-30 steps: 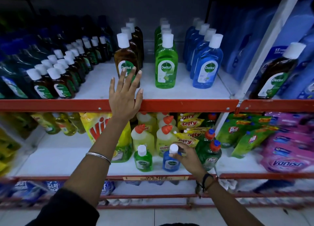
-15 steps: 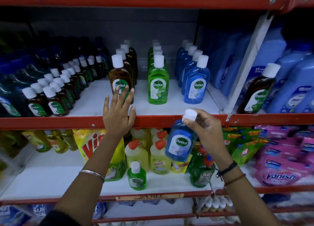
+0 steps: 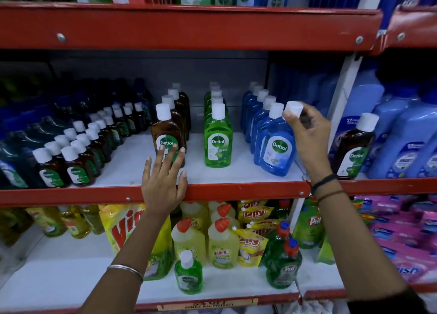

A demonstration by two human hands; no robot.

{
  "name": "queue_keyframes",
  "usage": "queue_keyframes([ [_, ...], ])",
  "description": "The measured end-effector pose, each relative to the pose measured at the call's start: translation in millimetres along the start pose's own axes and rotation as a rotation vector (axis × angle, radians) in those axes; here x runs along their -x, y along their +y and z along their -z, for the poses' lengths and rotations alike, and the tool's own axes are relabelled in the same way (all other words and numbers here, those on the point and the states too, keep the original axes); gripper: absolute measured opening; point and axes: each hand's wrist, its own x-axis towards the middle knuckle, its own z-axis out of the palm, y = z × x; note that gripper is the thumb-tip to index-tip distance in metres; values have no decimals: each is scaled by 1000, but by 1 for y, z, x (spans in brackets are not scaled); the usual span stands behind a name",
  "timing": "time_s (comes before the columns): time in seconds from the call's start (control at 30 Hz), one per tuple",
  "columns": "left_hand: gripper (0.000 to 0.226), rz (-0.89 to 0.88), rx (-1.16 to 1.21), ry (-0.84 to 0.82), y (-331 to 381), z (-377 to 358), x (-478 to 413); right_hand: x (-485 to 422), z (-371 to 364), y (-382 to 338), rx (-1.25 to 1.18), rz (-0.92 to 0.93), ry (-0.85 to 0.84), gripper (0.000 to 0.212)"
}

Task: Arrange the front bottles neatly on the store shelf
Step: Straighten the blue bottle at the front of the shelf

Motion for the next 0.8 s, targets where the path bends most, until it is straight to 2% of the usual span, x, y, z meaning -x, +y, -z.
queue_keyframes([
  [0.1,50,-3,-2,18,0,-1,0,1,0,18,47,-37,-38,33],
  [0.3,50,-9,-11,36,-1,-4,1,3,-3,25,76,-82,-78,28],
  [0.4,50,0,-10,34,-1,-3,2,3,-1,26,141,-90,-94,43],
  [0.5,51,6,-5,20,-1,-1,2,17,1,21,197,-58,-37,55],
  [0.63,54,26,4,-22,-6,1,6,70,-6,5,211,142,68,40],
  [0.7,53,51,-16,-37,-16,4,8,106,-16,3,191,134,27,34],
  [0.8,54,50,-40,-56,-29,7,10,163,-35,12,116,44,-137,28],
])
